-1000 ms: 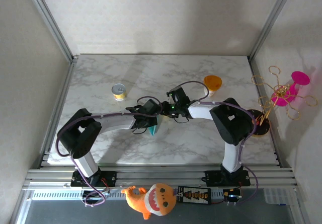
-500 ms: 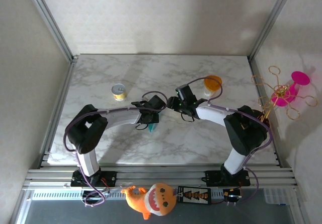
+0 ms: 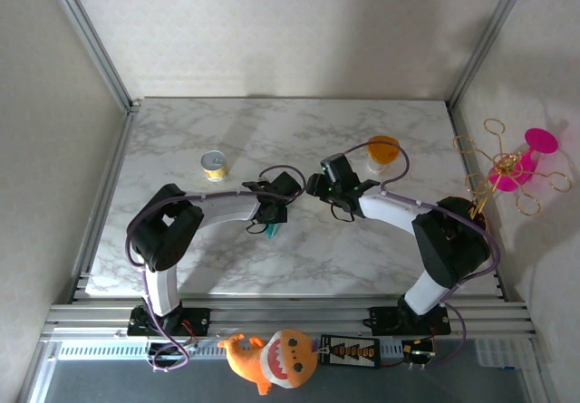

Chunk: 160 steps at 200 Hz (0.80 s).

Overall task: Fold a paper plane with a square sheet of paper (pick it up from the middle)
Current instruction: Move the paper plane to the top-center of the table.

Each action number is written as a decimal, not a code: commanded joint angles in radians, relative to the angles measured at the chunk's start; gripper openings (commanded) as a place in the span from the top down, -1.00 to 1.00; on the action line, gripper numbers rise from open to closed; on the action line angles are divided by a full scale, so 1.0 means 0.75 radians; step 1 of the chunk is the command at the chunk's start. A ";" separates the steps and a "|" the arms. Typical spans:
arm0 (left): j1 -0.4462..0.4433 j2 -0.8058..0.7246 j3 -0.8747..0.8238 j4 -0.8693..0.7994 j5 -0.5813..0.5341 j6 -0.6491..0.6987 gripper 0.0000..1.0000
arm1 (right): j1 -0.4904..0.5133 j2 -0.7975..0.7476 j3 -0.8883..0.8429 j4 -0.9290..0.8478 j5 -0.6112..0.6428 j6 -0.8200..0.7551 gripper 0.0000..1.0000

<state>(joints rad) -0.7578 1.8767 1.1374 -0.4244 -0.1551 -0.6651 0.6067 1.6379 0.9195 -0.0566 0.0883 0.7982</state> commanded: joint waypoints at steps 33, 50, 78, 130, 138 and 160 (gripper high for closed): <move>-0.013 0.020 0.071 -0.072 -0.078 0.011 0.88 | -0.011 -0.044 -0.023 -0.006 0.053 0.015 -0.21; 0.004 0.019 0.107 -0.080 -0.114 0.038 0.91 | -0.012 -0.062 -0.035 -0.004 0.076 0.012 -0.23; 0.073 0.060 0.196 -0.068 -0.149 0.107 0.92 | -0.019 -0.109 -0.083 0.031 0.108 -0.009 -0.34; 0.218 0.269 0.469 -0.034 -0.143 0.192 0.92 | -0.026 -0.165 -0.189 0.157 0.062 -0.083 -0.77; 0.231 0.309 0.516 -0.043 -0.136 0.202 0.91 | -0.026 -0.167 -0.199 0.172 0.045 -0.092 -0.80; 0.245 0.394 0.621 -0.074 -0.114 0.226 0.87 | -0.026 -0.169 -0.207 0.185 0.022 -0.095 -0.83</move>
<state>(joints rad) -0.5781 2.1139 1.5230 -0.4454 -0.2337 -0.5400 0.5915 1.5349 0.7803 0.0380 0.1261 0.7490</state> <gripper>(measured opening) 0.056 0.911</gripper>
